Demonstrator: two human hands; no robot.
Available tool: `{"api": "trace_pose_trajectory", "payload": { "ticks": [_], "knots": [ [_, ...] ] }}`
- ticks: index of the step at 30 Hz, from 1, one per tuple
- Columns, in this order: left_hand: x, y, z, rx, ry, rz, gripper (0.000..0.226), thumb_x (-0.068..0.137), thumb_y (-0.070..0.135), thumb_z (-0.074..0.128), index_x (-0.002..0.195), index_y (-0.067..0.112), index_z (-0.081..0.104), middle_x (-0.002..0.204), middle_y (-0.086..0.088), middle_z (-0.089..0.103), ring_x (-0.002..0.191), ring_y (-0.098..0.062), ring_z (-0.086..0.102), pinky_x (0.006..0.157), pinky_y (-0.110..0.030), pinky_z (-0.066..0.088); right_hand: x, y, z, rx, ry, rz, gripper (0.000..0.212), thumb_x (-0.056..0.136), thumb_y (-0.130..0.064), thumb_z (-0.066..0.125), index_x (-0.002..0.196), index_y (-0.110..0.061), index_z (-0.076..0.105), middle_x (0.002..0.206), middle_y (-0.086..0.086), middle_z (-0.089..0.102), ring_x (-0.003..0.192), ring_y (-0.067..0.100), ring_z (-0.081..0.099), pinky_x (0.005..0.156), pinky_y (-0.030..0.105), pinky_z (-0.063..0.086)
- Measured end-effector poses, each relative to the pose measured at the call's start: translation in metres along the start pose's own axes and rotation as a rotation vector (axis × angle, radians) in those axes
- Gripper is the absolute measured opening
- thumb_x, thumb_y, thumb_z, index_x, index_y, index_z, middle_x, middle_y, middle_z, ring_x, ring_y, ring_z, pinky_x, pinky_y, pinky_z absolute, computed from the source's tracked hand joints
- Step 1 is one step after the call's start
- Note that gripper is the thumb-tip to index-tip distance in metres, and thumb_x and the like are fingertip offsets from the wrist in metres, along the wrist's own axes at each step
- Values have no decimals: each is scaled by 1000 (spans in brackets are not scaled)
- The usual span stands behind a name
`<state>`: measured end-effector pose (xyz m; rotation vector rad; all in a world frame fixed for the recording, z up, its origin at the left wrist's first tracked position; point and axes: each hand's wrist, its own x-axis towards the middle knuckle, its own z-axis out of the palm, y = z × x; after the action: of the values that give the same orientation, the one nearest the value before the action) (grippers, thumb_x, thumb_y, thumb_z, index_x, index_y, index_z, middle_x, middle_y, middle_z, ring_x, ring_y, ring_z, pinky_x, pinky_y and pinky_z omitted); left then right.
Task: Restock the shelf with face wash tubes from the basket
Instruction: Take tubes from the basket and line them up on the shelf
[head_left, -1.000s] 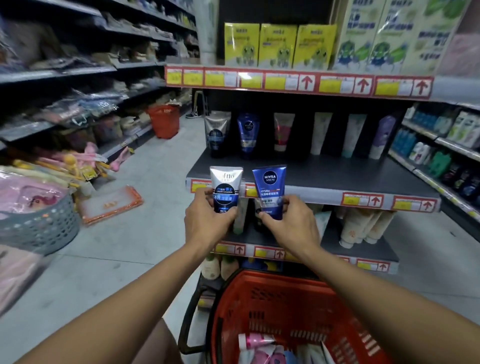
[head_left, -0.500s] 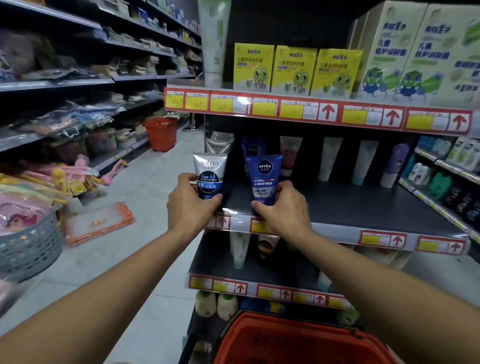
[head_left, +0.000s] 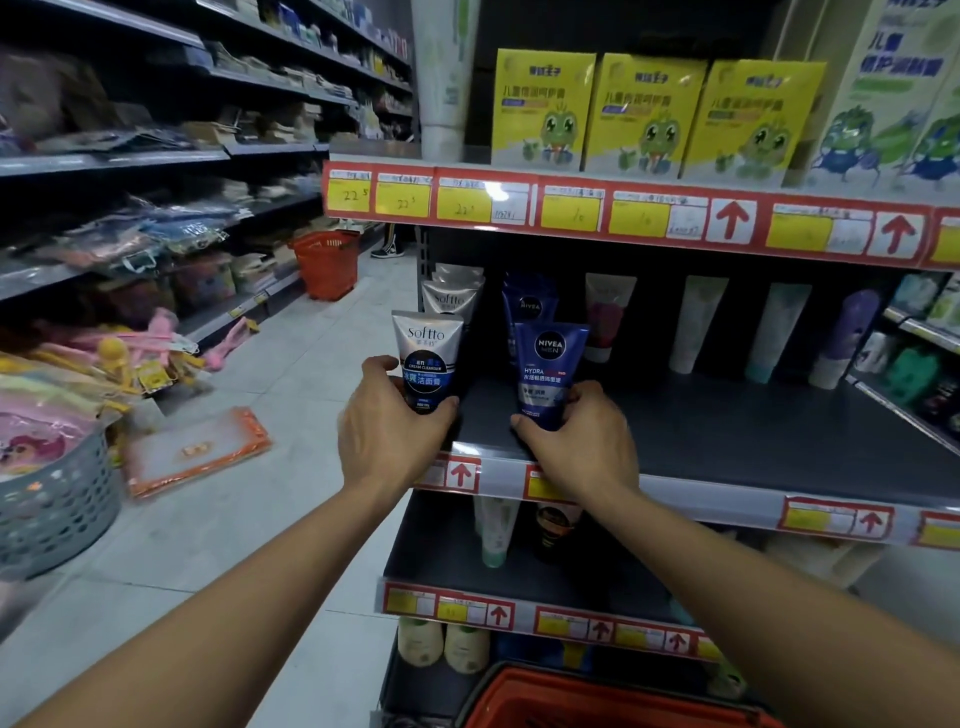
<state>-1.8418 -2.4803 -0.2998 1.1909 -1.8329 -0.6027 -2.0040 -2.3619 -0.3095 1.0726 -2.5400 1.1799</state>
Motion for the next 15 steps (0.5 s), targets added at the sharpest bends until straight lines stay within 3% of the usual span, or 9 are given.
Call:
{"api": "trace_pose_trajectory", "payload": {
  "ticks": [3,9,15],
  "knots": [
    [0,-5,5,103,-16,10,70,76,56,79,131,21,53,112,-2,75,103,-30,69,89,-47,57,3,2,4,-91,-2,-36,48,73,-62,70,98,-22,61,94,-3,66,86,21,63,67,33,52],
    [25,6,10,178,-137,-60,65,70,51,85,120,21,57,111,-5,72,98,-31,68,71,-34,49,30,-14,1,-123,-194,68,39,71,-54,78,90,-24,63,89,-3,67,77,20,64,60,29,49],
    [45,11,26,181,-143,-79,69,69,51,87,121,18,55,116,-8,70,102,-34,67,77,-37,52,44,-22,13,-124,-215,95,47,68,-53,82,100,-24,64,98,-2,69,86,22,67,70,35,57]
  ]
}}
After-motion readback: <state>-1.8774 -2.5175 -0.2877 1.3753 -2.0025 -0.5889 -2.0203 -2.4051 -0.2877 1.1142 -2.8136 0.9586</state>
